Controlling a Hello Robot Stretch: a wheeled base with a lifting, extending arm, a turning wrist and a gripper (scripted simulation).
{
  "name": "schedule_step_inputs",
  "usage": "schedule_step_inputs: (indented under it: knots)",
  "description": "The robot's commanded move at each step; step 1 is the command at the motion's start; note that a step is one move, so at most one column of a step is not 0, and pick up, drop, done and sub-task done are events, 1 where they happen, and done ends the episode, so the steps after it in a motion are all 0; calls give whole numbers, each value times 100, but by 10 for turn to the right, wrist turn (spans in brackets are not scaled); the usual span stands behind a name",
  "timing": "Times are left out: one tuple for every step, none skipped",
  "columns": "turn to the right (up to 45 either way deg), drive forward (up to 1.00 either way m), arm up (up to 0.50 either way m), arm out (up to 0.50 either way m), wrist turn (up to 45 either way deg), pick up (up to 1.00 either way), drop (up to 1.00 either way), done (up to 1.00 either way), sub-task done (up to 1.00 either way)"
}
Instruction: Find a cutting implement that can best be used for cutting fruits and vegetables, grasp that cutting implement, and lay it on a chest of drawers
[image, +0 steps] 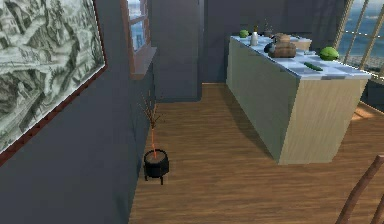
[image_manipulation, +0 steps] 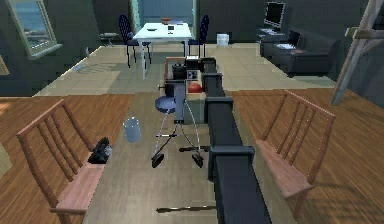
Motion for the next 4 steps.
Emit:
schedule_step_inputs:
  knots:
    - [0, 0, 0, 0, 450, 0, 0, 0, 0]
    - [0, 0, 0, 0, 450, 0, 0, 0, 0]
    - [0, 0, 0, 0, 450, 0, 0, 0, 0]
    - [0, 0, 0, 0, 330, 0, 0, 0, 0]
